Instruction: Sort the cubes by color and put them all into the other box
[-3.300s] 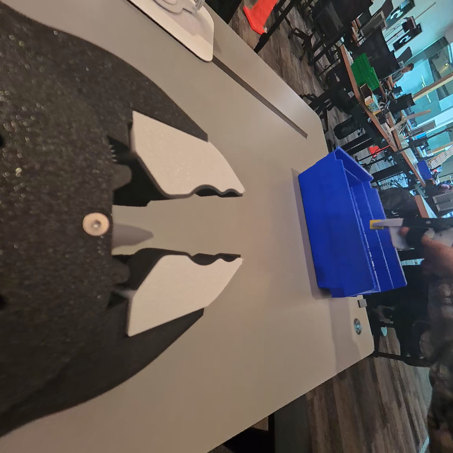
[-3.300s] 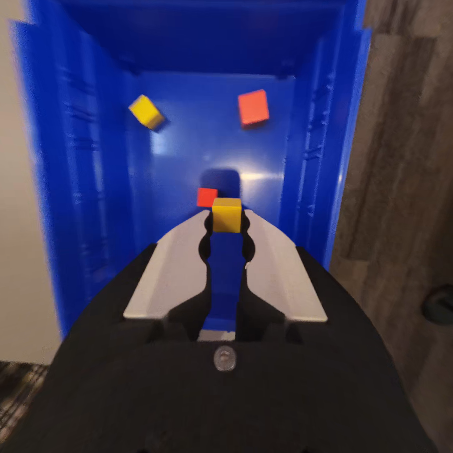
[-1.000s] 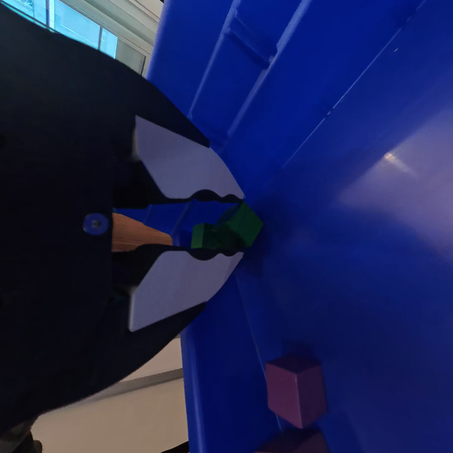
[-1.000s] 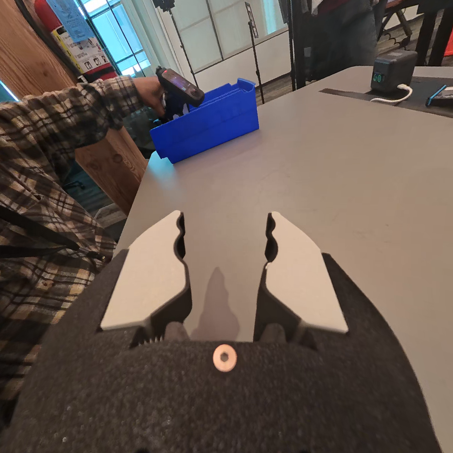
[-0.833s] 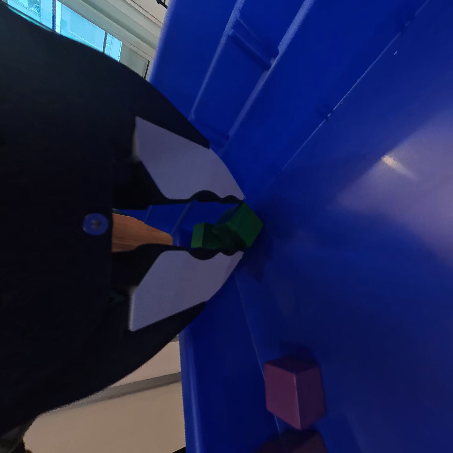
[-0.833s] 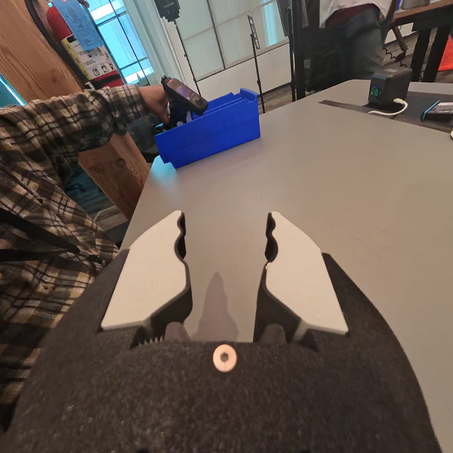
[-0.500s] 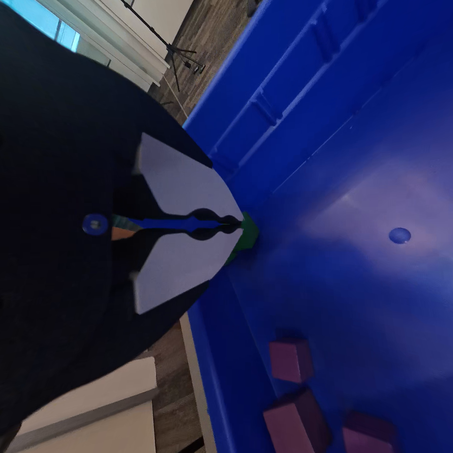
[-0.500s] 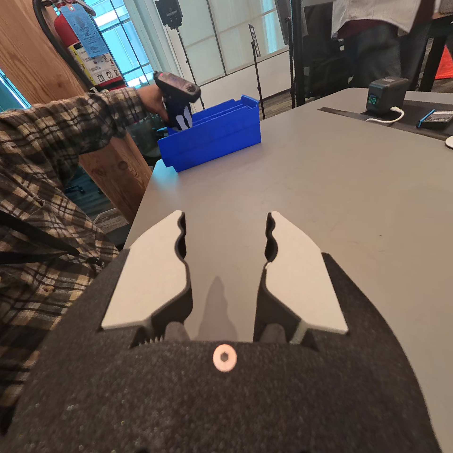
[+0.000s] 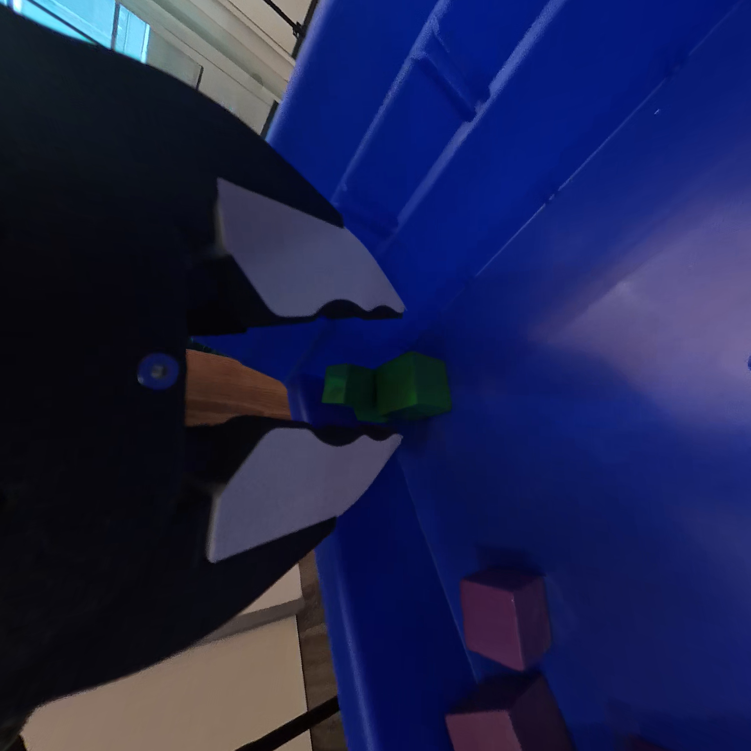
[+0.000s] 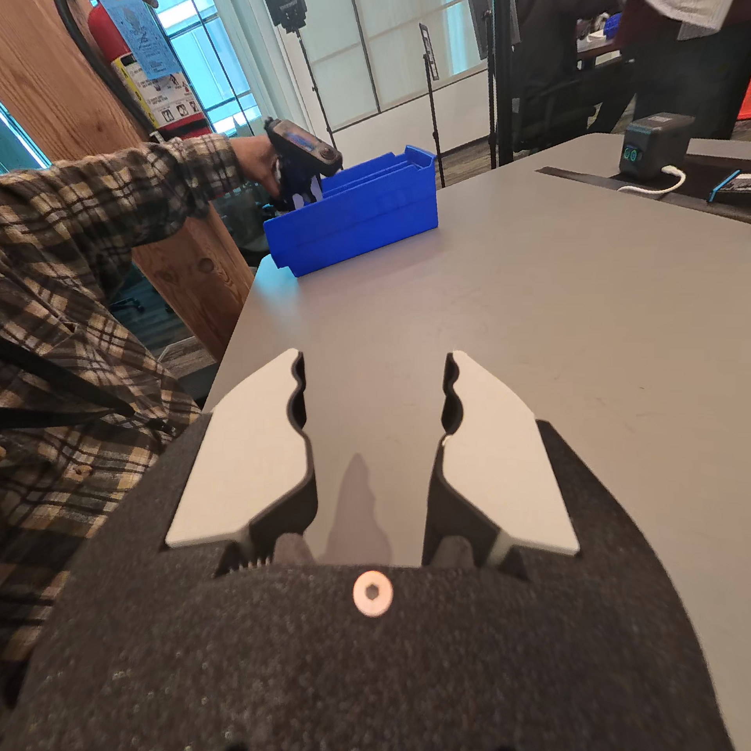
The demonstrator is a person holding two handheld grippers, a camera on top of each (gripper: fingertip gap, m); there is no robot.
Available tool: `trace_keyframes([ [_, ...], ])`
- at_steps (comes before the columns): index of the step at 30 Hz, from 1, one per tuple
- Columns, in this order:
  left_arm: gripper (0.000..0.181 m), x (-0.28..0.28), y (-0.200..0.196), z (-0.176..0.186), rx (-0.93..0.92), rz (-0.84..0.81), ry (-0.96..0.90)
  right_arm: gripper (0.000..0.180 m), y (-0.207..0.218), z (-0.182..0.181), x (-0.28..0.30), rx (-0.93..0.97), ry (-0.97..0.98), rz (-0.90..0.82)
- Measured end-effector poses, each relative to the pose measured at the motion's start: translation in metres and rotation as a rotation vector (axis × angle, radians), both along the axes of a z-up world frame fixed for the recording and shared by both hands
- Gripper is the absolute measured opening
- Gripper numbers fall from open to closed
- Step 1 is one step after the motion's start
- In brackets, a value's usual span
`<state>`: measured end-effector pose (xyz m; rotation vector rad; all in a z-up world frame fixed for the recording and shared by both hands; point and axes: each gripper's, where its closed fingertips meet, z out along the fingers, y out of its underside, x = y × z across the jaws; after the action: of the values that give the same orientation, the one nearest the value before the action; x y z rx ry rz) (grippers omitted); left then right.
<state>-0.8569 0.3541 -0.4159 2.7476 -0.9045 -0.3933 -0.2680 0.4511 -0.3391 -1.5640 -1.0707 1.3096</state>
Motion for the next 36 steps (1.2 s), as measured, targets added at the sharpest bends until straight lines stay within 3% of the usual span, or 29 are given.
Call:
trace_keyframes([
  [6,0.046,-0.001,-0.001,-0.009,-0.063,0.042,0.021,0.065,0.001,0.000,0.001,-0.003,-0.003,-0.004],
  [7,0.034,0.000,-0.004,-0.011,-0.090,0.054,0.019,0.065,0.001,-0.001,0.001,-0.004,-0.004,-0.003],
  [11,0.029,-0.003,-0.006,-0.014,-0.135,0.042,0.056,0.064,0.001,0.000,0.002,0.001,-0.005,-0.005],
  [14,0.029,0.000,0.010,0.002,-0.028,0.025,0.048,0.062,0.003,-0.001,0.004,-0.015,0.000,-0.008],
  [17,0.028,0.019,0.048,0.038,0.230,-0.038,-0.010,0.060,0.007,-0.001,0.005,-0.040,0.015,-0.022],
  [21,0.028,0.124,0.110,0.118,0.731,-0.260,-0.273,0.059,0.017,0.016,0.000,-0.186,0.165,-0.052],
  [25,0.028,0.287,0.127,0.184,1.113,-0.587,-0.631,0.063,0.021,0.054,-0.018,-0.442,0.379,0.026],
  [30,0.028,0.448,0.117,0.182,1.221,-0.844,-0.894,0.069,0.010,0.077,-0.052,-0.694,0.325,0.153],
  [36,0.028,0.538,0.111,0.148,1.184,-0.969,-0.999,0.065,0.004,0.078,-0.050,-0.727,0.143,0.101],
])
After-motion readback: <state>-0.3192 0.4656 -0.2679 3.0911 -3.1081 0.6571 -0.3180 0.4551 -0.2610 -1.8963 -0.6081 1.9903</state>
